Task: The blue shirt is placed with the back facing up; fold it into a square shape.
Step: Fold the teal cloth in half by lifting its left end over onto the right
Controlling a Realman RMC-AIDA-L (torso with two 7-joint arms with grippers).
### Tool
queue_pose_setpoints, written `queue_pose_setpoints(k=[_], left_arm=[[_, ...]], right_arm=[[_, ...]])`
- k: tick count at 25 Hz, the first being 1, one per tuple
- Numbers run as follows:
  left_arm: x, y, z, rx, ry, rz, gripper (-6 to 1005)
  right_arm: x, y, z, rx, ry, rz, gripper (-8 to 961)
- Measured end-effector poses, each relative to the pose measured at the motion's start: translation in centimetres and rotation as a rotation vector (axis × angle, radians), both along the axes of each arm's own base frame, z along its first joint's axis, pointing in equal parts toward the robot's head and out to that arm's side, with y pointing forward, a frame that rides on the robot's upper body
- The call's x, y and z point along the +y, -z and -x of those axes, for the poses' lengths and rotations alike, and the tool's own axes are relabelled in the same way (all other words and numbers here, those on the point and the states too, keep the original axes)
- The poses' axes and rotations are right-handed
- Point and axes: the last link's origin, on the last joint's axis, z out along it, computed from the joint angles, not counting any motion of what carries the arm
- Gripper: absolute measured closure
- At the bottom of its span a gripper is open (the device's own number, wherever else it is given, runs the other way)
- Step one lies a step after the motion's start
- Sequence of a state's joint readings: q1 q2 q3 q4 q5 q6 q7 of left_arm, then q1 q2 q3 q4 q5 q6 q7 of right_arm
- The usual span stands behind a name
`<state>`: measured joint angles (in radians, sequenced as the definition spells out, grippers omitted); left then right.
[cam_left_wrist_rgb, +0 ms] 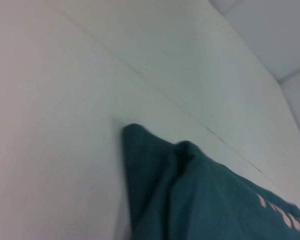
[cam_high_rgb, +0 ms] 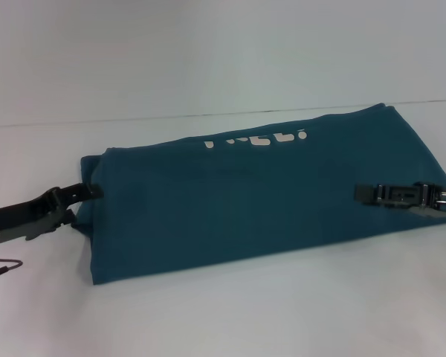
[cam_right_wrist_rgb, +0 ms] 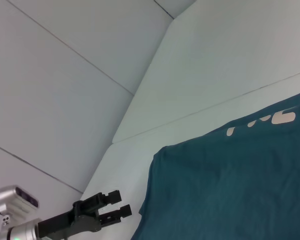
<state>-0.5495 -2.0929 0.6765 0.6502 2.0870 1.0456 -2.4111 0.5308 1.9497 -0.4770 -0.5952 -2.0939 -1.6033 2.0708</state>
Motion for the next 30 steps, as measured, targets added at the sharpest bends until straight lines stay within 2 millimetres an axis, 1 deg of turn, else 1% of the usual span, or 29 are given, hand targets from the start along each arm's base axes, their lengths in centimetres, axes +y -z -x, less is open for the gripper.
queue_pose_setpoints(k=[3,5,6,9,12,16,30], left_arm=[[0.0,0.3,0.4,-0.041,-0.074,-0.016,127],[0.1,0.5,0.5,-0.036,-0.087,-0.023,127],[0.2,0.9,0.4,-0.005,-0.073,-0.019,127],[0.3,1.1,0.4,0.035,-0.041,-0.015,127],[0.4,1.1,0.4,0.092,0.01,-0.023,127],[0.6,1.0,0.5,0.13,0.029,-0.04,127],[0.6,1.8,0.2,0.142,0.043,-0.016,127]], right_arm=[[0.0,0.0,0.0,0.0,0.0,0.0,425],[0.0,0.0,0.0,-0.001,0.001,-0.001,425],[0.0,0.0,0.0,-0.001,0.001,-0.001,425],[0.0,0.0,0.0,-0.002,0.001,-0.002,425],[0.0,-0.1,-0.1,-0.003,0.003,-0.003,425],[-0.1,-0.1,-0.2,-0.002,0.007,-0.004,425],[0.2,-0.2,-0.1,-0.002,0.007,-0.013,424]])
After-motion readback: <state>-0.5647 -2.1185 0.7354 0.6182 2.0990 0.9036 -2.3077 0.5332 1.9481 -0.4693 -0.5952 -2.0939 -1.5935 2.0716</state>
